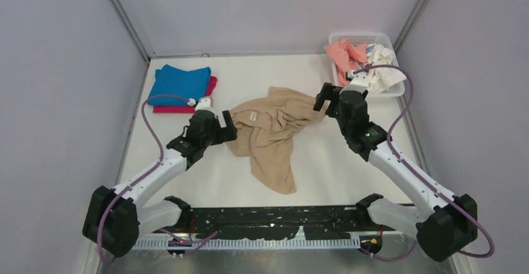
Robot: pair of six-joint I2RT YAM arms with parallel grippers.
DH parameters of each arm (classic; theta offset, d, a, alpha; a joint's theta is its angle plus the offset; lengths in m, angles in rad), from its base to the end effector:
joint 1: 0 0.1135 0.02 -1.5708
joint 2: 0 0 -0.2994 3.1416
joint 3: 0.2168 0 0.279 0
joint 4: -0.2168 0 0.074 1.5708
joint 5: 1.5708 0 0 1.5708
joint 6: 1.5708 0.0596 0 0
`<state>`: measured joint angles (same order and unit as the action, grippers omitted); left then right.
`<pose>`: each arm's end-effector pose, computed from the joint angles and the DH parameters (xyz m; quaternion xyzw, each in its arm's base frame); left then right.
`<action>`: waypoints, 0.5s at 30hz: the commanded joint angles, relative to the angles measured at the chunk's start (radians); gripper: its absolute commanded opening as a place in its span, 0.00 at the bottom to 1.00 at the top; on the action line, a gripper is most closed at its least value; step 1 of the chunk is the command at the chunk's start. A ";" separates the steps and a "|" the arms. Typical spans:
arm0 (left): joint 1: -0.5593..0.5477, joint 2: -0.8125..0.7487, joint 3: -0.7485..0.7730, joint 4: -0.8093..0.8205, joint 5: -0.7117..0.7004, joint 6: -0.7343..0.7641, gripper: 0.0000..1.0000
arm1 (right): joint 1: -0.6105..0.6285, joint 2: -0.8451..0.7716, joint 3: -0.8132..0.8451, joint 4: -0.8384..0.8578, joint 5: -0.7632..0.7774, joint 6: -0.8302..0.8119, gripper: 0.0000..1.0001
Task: Fold and stack the t-shirts
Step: Flatten out the tshirt
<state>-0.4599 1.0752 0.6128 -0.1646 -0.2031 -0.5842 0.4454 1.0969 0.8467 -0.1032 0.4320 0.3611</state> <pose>0.2342 -0.1026 0.2314 -0.1010 0.8815 -0.1472 0.4370 0.2656 0.0991 0.3262 0.0887 0.8058 0.0574 0.5827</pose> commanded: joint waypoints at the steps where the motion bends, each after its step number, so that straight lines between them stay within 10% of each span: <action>1: -0.002 0.113 0.081 0.059 0.132 -0.022 0.99 | 0.076 -0.077 -0.082 -0.036 -0.091 0.006 0.95; 15: -0.007 0.195 0.017 -0.025 0.211 -0.050 0.89 | 0.418 -0.108 -0.296 -0.045 -0.192 0.049 0.95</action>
<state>-0.4603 1.3125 0.6819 -0.1654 -0.0067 -0.6037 0.8078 0.9951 0.5850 -0.1478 0.2455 0.3706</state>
